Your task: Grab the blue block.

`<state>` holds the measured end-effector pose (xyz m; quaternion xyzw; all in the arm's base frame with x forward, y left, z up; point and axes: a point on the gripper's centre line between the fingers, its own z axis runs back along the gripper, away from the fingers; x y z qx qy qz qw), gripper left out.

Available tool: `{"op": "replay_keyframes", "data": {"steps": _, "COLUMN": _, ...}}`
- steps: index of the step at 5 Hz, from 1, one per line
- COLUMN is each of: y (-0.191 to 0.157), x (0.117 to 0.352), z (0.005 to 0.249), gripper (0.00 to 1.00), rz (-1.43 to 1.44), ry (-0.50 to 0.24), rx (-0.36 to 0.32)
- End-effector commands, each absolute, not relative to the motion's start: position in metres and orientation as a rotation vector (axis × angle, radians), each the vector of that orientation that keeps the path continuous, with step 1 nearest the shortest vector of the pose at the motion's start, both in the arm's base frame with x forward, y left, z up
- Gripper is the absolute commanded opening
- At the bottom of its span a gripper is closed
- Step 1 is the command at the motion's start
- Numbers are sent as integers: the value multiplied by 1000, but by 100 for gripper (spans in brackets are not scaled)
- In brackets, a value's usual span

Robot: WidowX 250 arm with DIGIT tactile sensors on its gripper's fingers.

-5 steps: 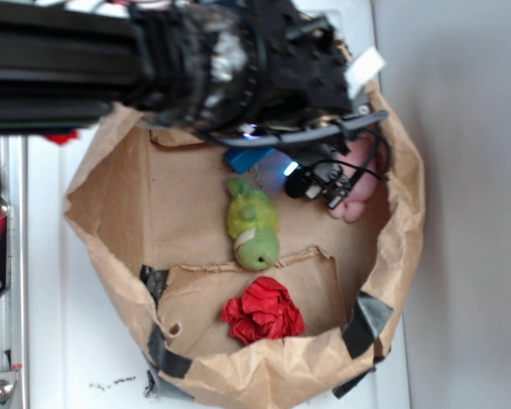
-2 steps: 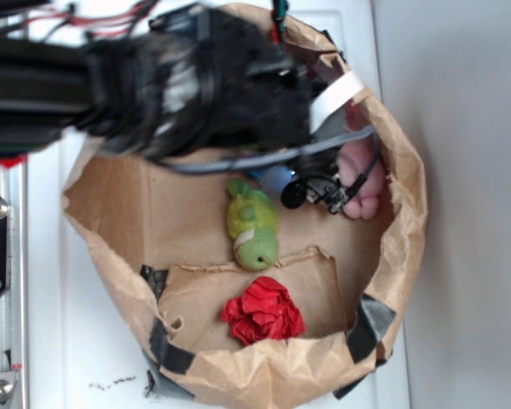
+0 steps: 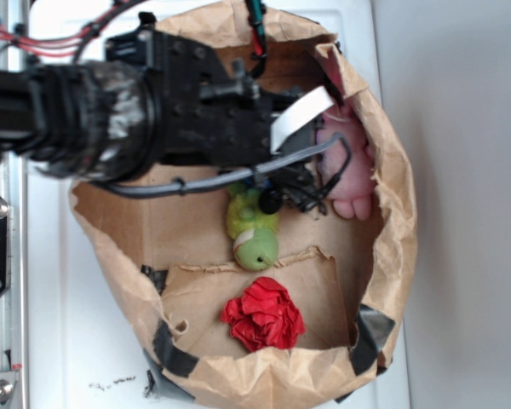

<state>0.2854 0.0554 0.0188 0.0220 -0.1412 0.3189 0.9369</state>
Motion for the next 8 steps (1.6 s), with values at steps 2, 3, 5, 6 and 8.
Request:
{"op": "replay_keyframes", "data": {"steps": 2, "y": 61, "x": 274, "z": 117, "gripper": 0, "rz": 481, "ry": -303, "rx": -112}}
{"op": "replay_keyframes", "data": {"steps": 3, "y": 50, "x": 276, "z": 145, "gripper": 0, "rz": 225, "ry": -303, "rx": -97}}
{"op": "replay_keyframes", "data": {"steps": 5, "y": 1, "x": 274, "z": 171, "gripper": 0, "rz": 12, "ry": -363, "rx": -43}}
{"op": "replay_keyframes", "data": {"steps": 6, "y": -3, "x": 281, "z": 183, "gripper": 0, "rz": -46, "ry": -405, "rx": -53}}
{"op": "replay_keyframes", "data": {"steps": 8, "y": -7, "x": 293, "z": 195, "gripper": 0, "rz": -45, "ry": -440, "rx": -39}}
